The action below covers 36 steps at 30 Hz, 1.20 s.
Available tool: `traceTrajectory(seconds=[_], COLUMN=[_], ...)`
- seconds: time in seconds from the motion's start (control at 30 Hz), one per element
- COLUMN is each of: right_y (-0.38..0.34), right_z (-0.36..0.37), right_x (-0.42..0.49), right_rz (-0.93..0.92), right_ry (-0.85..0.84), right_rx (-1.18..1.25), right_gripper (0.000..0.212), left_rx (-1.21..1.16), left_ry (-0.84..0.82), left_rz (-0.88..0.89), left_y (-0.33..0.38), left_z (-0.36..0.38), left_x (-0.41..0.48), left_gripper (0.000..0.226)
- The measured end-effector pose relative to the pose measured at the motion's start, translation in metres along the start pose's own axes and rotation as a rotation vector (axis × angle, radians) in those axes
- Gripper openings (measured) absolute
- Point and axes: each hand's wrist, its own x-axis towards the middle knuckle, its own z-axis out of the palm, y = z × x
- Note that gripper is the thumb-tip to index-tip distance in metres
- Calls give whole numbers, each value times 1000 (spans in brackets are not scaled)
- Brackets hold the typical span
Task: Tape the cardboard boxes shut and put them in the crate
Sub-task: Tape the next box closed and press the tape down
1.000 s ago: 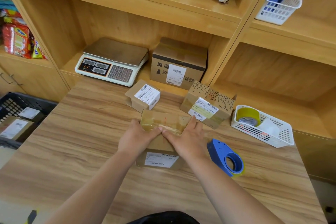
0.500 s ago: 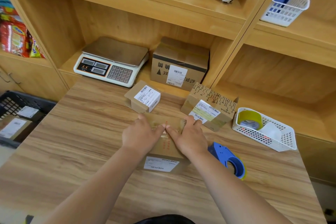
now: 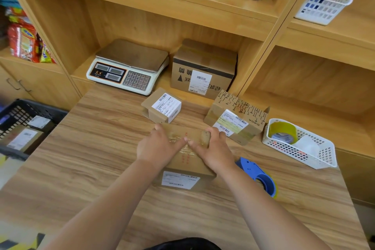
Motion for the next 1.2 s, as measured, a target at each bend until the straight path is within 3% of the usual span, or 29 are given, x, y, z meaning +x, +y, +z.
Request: traceTrajectory(seconds=[0.1, 0.33, 0.5, 0.63, 0.77, 0.87, 1.03, 1.2], right_y=[5, 14, 19, 24, 23, 22, 19, 26], right_z=[-5, -10, -15, -15, -7, -1, -4, 0], right_x=[-4, 1, -5, -14, -23, -24, -25, -20], right_rz=[-40, -117, -158, -121, 1, 80, 60, 71], right_ry=[-58, -41, -23, -81, -121, -124, -64, 63], right_rx=[5, 58, 96, 77, 282, 450, 462, 411], right_gripper=[81, 47, 39, 58, 85, 76, 49, 45], left_rx=[-21, -156, -270, -462, -569, -562, -537, -563], left_ry=[3, -39, -31, -70, -170, -167, -107, -2], left_rz=[-7, -33, 29, -20, -96, -112, -123, -151], left_y=[1, -2, -12, -21, -21, -18, -16, -15], left_z=[2, -1, -4, -4, 3, 2, 4, 8], left_x=[2, 1, -3, -8, -14, -12, -11, -12], left_gripper=[74, 56, 39, 35, 38, 43, 36, 41])
